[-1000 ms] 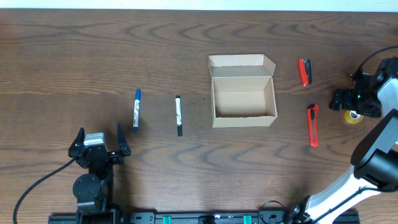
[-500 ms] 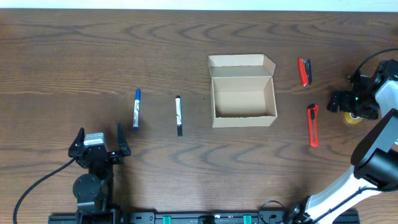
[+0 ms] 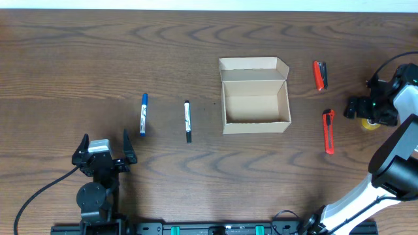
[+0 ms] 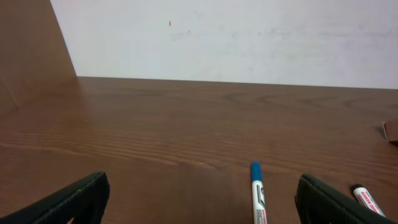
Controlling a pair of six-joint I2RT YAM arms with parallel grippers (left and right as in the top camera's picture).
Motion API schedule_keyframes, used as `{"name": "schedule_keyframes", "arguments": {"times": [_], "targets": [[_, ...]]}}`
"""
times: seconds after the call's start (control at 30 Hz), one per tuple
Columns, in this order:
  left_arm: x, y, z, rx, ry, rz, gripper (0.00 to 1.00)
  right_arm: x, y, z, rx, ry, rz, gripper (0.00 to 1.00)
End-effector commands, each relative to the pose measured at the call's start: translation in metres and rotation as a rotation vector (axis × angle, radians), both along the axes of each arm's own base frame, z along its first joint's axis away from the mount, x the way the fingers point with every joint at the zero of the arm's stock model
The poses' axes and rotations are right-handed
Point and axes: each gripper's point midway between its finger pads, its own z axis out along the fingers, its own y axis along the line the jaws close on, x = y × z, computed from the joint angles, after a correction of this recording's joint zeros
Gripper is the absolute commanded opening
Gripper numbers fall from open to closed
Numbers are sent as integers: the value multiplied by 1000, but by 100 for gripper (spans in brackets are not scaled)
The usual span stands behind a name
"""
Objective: Pack container
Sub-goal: 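Lower the right gripper and grasp the yellow tape roll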
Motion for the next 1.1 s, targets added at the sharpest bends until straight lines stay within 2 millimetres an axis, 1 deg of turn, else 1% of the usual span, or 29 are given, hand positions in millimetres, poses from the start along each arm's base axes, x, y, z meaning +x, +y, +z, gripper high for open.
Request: {"name": "schedule_keyframes", "arguments": {"times": [0.0,0.17,0.83,0.9,1.0,1.07], "targets": [[-2,2,-18,-7,56,8,95,-7,6,-10,12,27,-11,99],[-2,2,-18,-7,56,8,95,-11,9,-16,18,35,-11,99],[-2,2,-18,-7,56,8,95,-14,10,-20,21,41,-20,99],[-2,2,-18,-7,56,8,95,-16,10,-21,22,44,-22,97],[-2,2,-18,-7,56,8,95,-19,10,-24,26,49,-26,91],[-2,2,-18,-7,56,8,95,-21,10,-25,28,53,-29,89]]}}
